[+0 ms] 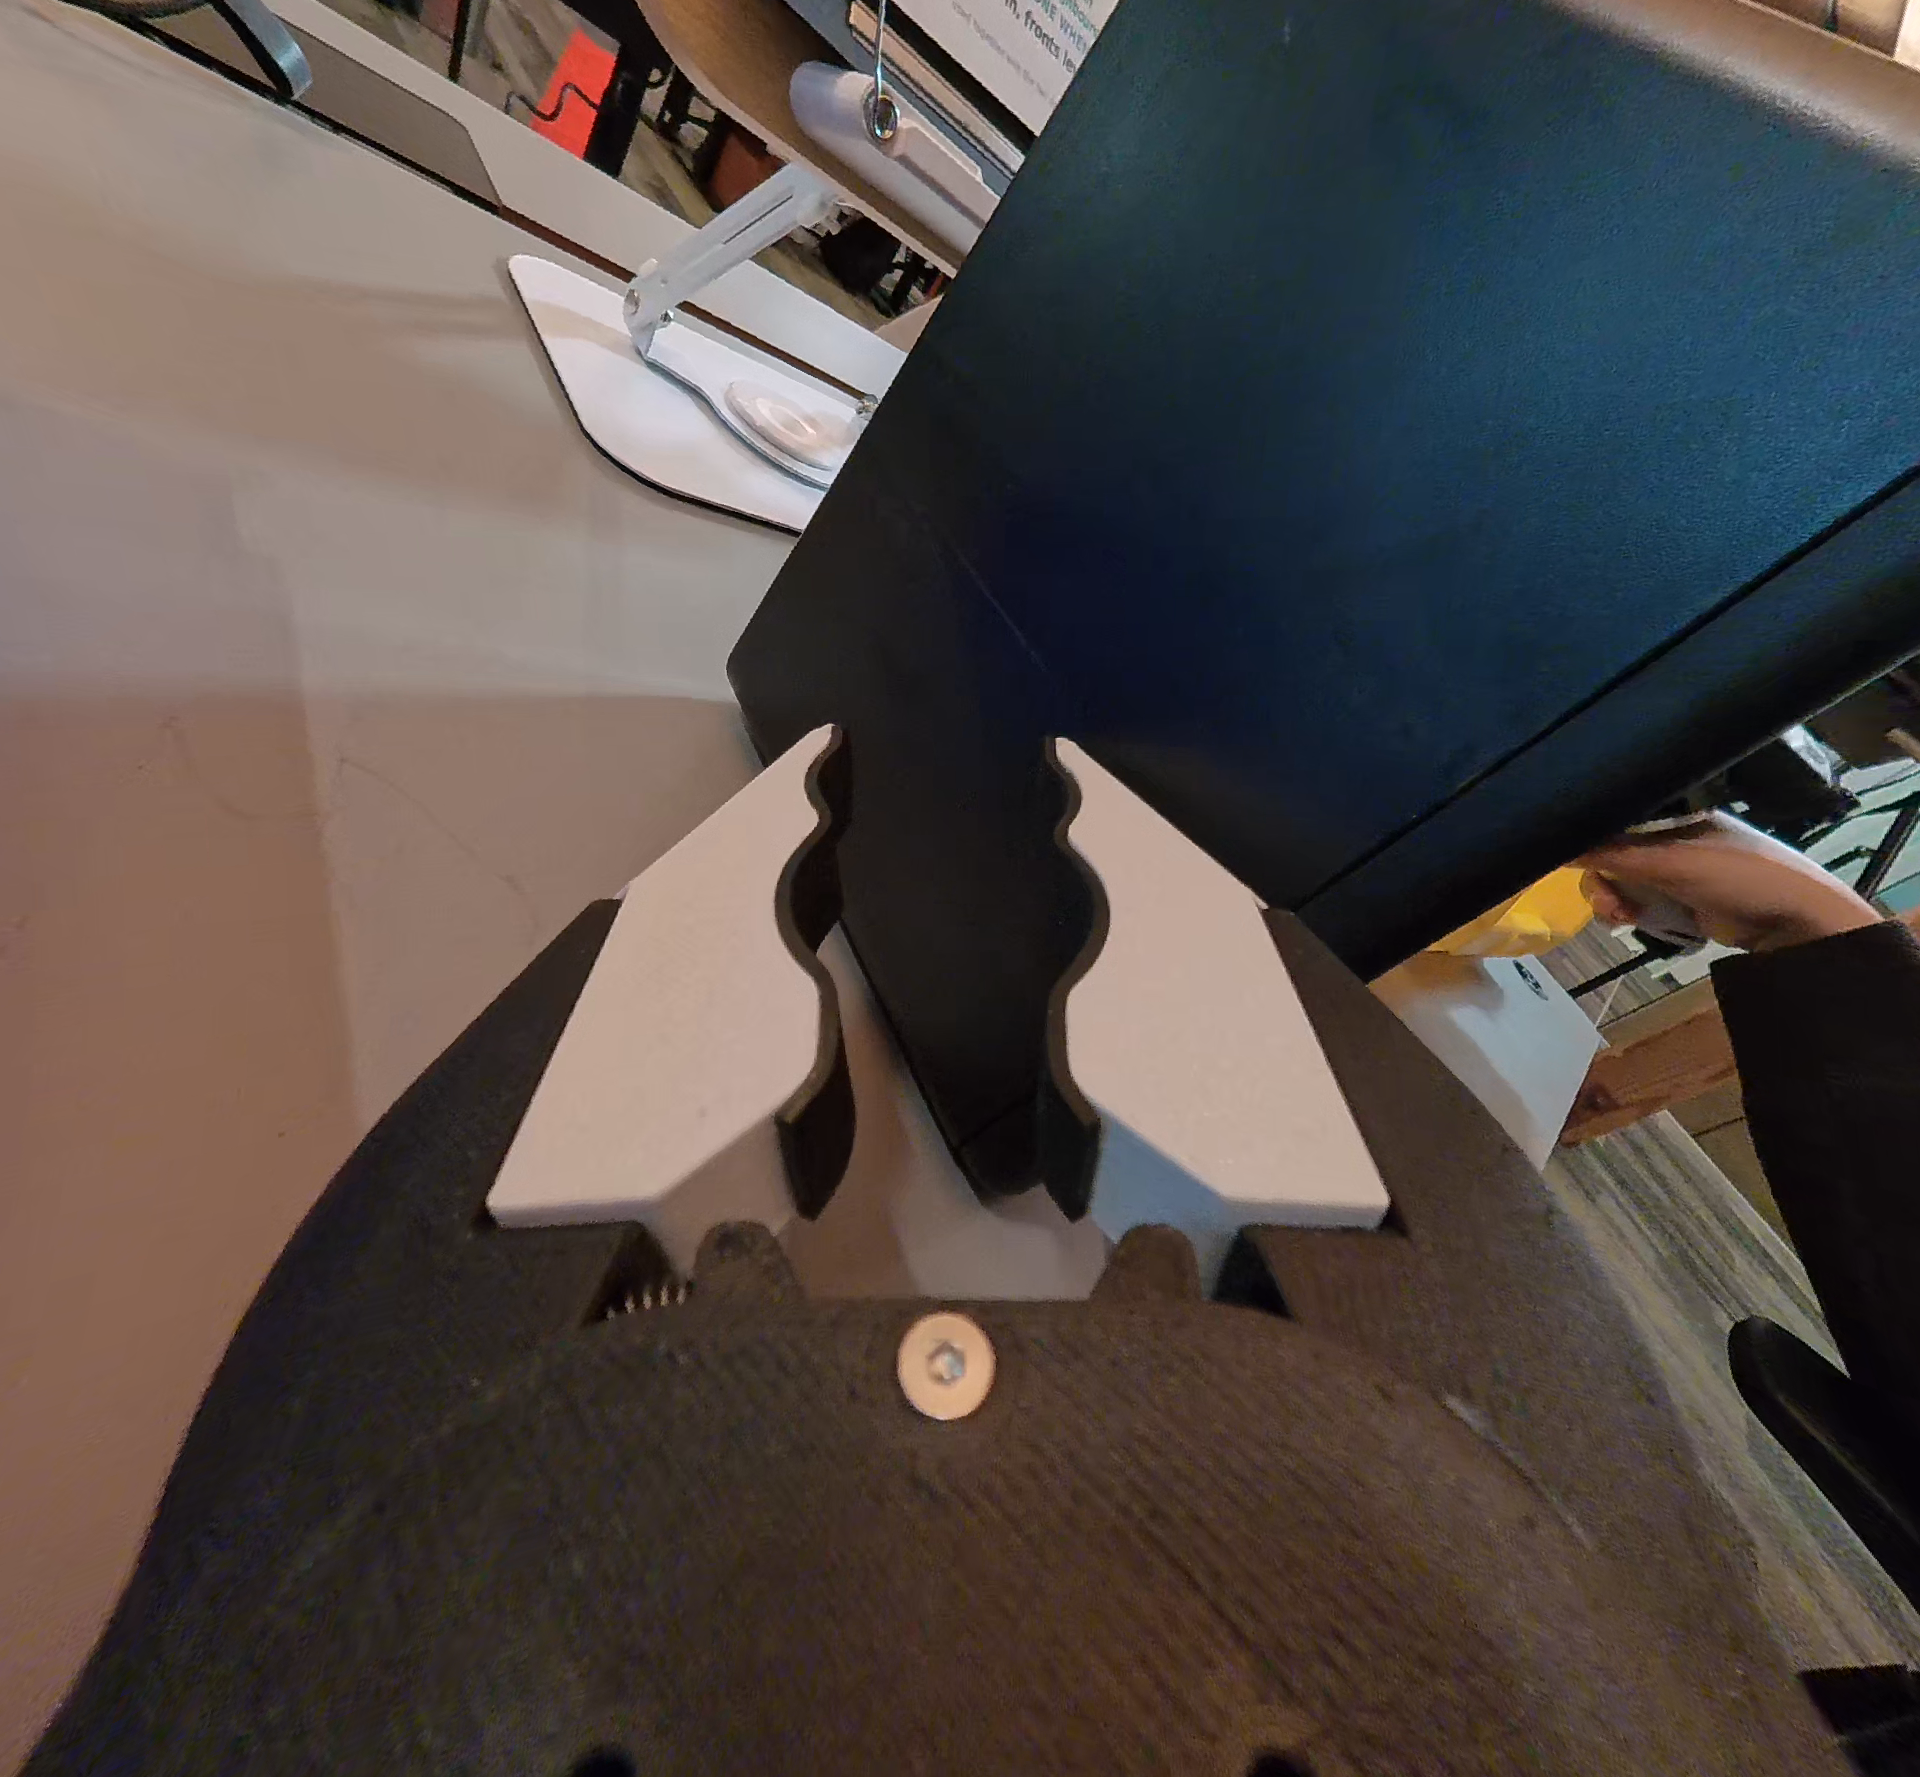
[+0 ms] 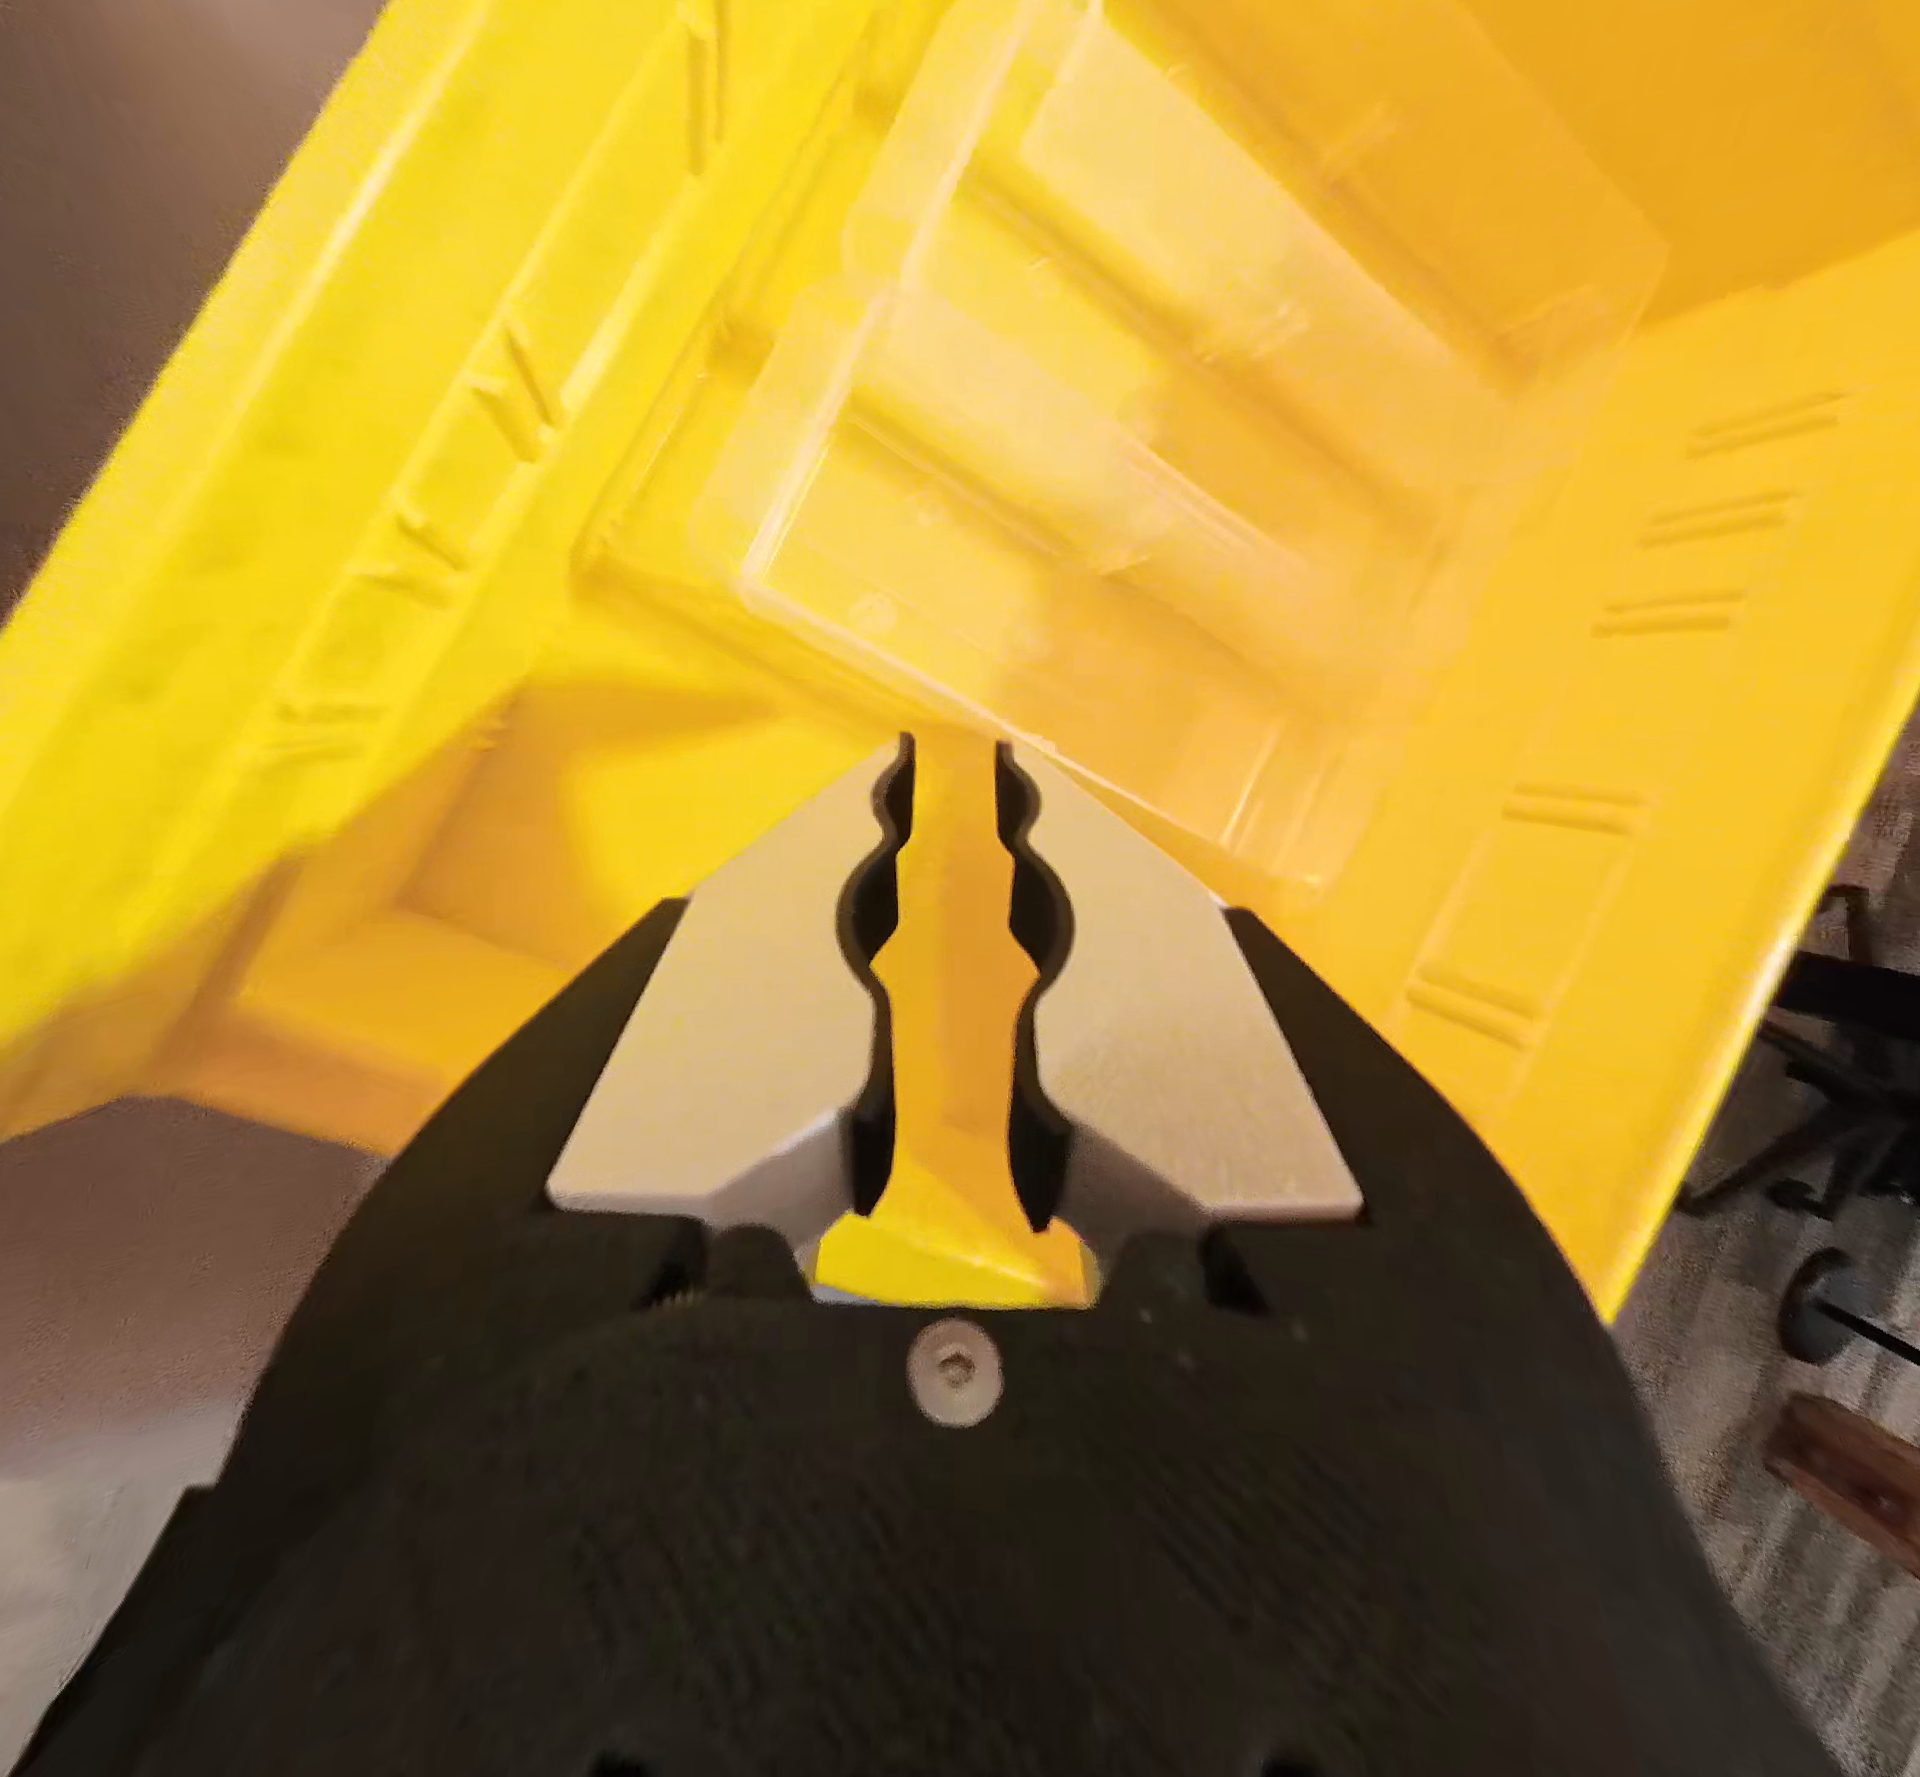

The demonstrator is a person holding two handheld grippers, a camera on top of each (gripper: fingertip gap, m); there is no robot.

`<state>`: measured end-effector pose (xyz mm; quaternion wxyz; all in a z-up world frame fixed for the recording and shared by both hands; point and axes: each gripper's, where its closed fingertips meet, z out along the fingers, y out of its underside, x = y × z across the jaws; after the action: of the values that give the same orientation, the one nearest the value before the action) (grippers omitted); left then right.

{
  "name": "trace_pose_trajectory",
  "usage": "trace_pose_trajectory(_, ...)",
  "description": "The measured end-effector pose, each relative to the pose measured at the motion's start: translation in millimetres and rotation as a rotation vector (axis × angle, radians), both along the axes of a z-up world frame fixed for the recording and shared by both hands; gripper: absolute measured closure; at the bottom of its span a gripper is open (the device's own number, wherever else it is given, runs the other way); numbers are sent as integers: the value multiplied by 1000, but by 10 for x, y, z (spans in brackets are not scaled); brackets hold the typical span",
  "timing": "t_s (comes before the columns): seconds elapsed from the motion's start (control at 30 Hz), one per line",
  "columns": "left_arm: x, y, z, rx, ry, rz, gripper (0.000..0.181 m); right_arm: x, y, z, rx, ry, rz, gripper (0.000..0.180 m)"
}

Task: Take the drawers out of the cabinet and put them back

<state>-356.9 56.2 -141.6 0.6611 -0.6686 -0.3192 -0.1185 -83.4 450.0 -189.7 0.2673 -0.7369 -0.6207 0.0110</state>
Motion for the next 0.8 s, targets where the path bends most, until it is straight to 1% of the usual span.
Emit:
trace_pose_trajectory(0.03,0,0,-1,0,-1,0,149,-8,11,20,6,12,-1,166)
trace_pose_trajectory(0.2,-1,3,-3,0,-3,-1,149,-123,50,91,31,97,-1,167)
trace_pose_trajectory(0.33,0,2,0,-2,2,2,149,-126,28,22,31,70,16,164)
trace_pose_trajectory(0.67,-1,2,-1,-1,-1,0,149,-187,3,46,41,86,17,164)
trace_pose_trajectory(0.8,-1,3,-2,-2,-2,0,149,-190,-7,163,57,102,18,161)
